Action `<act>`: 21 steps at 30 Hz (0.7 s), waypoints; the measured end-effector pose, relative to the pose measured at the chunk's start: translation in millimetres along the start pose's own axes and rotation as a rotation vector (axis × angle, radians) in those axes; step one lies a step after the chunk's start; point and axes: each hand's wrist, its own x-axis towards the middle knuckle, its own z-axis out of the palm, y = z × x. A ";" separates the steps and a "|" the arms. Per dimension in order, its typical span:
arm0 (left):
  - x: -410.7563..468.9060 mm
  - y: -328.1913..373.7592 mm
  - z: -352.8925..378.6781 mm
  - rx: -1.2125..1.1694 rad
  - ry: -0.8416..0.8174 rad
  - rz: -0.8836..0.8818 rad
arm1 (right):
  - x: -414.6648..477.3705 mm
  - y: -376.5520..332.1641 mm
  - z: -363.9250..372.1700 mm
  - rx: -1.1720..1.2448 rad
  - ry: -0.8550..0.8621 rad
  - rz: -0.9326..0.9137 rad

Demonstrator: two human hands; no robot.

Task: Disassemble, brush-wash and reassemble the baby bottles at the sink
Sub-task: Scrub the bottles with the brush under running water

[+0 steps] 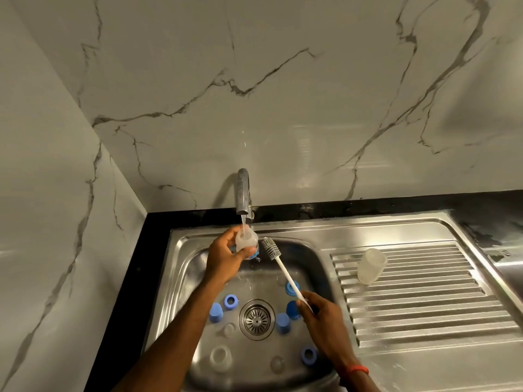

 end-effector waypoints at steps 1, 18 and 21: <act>-0.3 0.7 0.0 -0.060 0.015 -0.028 | -0.3 -1.7 -1.2 0.008 0.003 -0.005; 16.2 -3.0 12.8 -1.390 0.052 -0.954 | -3.8 -0.7 -4.6 0.015 0.004 0.000; 15.8 -4.9 14.8 -1.449 0.026 -0.951 | -4.5 1.1 -3.7 0.016 0.005 0.014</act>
